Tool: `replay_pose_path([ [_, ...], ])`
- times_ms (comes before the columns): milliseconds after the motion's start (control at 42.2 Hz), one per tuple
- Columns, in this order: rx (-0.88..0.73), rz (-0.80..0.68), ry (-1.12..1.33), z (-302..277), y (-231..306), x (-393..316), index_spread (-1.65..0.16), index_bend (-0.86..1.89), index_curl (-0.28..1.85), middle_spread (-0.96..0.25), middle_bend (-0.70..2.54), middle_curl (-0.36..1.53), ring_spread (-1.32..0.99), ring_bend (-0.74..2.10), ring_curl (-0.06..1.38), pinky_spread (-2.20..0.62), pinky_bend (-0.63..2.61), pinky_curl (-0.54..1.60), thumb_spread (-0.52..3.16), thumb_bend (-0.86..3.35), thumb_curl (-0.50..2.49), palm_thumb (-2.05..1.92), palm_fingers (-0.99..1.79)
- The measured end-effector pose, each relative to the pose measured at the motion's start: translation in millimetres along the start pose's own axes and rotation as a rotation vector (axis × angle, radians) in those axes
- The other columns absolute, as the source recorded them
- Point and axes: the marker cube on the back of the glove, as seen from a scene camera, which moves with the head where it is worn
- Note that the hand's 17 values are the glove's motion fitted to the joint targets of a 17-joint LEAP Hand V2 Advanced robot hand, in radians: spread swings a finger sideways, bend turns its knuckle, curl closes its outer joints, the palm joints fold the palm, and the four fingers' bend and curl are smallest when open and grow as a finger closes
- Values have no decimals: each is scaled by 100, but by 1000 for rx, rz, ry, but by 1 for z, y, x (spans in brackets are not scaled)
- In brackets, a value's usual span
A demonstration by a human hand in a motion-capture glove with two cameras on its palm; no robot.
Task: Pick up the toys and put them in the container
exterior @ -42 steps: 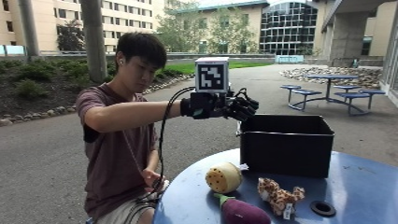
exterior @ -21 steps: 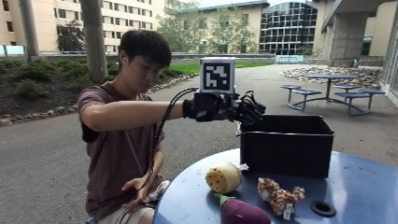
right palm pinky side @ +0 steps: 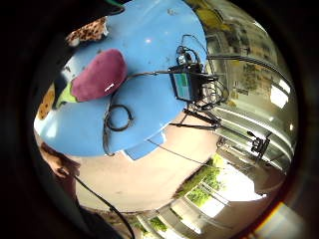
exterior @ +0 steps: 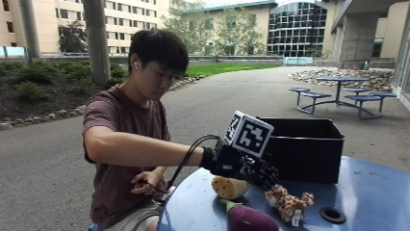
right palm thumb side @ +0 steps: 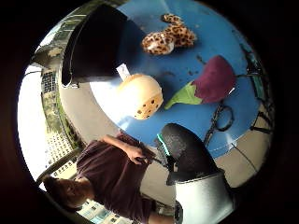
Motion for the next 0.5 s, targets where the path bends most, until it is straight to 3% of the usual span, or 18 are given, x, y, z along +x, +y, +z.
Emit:
replay_pose_path([
  [308,-209,-61,35,100,-50,12,-28,14,20,-6,9,17,-5,23,21,-1,73,33,129,6,31,29,-24],
  [379,-194,-77,48,113,-58,11,-30,31,25,-5,4,14,-2,17,20,-1,79,34,132,12,33,40,-11],
  [403,-169,-82,39,115,-61,11,-29,23,23,-5,7,15,-2,19,21,0,77,34,131,10,33,39,-19],
  [427,-137,-88,23,116,-64,11,-30,54,33,-5,2,13,-2,12,19,-4,82,36,137,17,35,49,10],
  [498,-32,-99,-33,116,-71,13,-28,76,36,-9,9,12,-5,20,17,-14,82,33,144,23,37,57,42],
])
